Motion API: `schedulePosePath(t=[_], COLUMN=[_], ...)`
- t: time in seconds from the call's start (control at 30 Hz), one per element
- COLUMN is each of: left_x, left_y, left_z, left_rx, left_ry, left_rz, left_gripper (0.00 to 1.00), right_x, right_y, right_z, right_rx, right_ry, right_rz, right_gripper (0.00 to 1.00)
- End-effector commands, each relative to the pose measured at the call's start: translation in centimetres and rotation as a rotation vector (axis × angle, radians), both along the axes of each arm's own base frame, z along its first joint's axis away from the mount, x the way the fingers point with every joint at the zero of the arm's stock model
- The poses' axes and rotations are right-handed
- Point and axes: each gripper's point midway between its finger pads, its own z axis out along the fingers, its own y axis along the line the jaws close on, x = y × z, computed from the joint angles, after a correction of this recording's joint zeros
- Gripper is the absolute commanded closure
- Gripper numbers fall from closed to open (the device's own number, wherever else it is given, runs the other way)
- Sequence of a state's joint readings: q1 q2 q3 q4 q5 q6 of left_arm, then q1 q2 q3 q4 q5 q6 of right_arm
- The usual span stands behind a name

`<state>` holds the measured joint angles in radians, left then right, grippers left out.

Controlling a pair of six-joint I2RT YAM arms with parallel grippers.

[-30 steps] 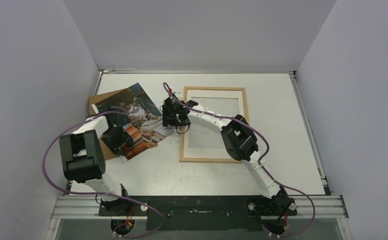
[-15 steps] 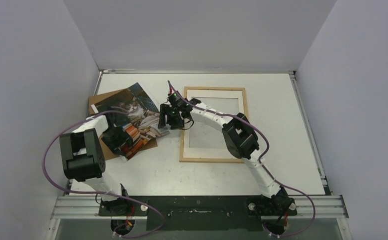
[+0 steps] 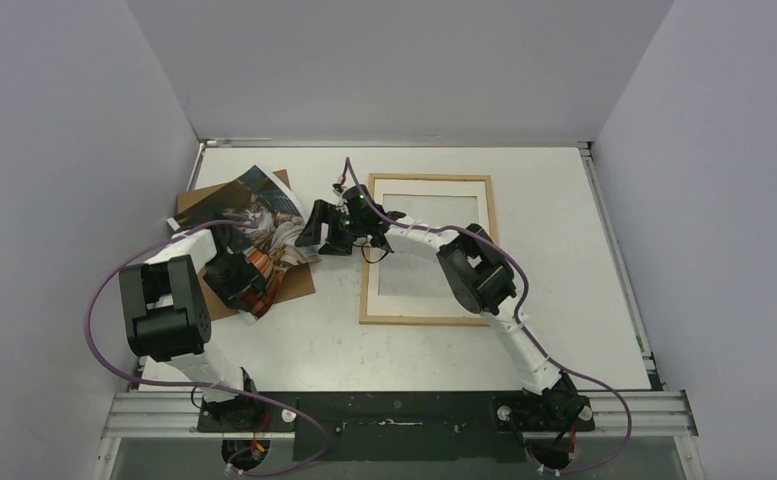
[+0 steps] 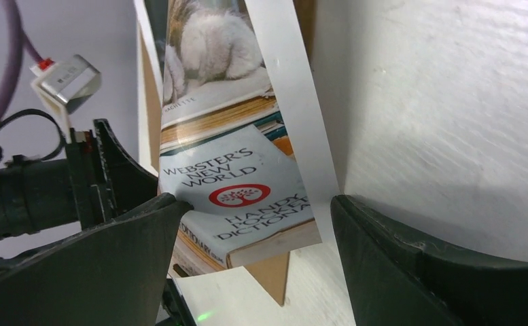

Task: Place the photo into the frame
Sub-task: Turn over the photo at the center of the board.

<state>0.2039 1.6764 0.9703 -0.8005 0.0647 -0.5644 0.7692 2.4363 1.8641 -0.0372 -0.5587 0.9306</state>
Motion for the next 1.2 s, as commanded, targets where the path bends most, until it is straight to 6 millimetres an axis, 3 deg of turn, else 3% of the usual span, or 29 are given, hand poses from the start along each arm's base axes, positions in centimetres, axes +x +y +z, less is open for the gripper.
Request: schedulePosePath(t=[0.0,0.3,0.7,0.8,1.03,1.17], left_x=[-0.6,-0.5,-0.2,-0.2,-0.2,-0.1], left_y=[-0.1,-0.3,-0.3,-0.3,-0.4,-0.4], left_z=[-1.4,-1.6,-1.5,-1.4,-1.4,-1.3], left_rx=[-0.017,-0.027,-0.030,-0.031,-0.034,-0.032], left_ry=[0.042,0.050,0.043,0.042,0.037,0.035], left_rz=[-0.016,-0.025,-0.028,-0.027,-0.024,-0.024], left_gripper=[0.49,0.49,0.50,0.50,0.50,0.50], right_x=[0.0,-0.2,-2.6,-2.3,-0.9,-0.2], right_y=[2.1,3.6,3.4,2.8,1.1,1.3], right_z=[-0.2,3.8,6.0,5.4,7.0,8.0], right_rx=[0.154,0.368,0.408,0.329,0.339,0.381], right_ry=[0.021,0.071,0.131,0.086,0.003,-0.042], right_rz=[-0.009,-0.050,-0.128,-0.146,-0.266,-0.304], right_gripper=[0.16,0.14,0.10,0.11,0.16,0.21])
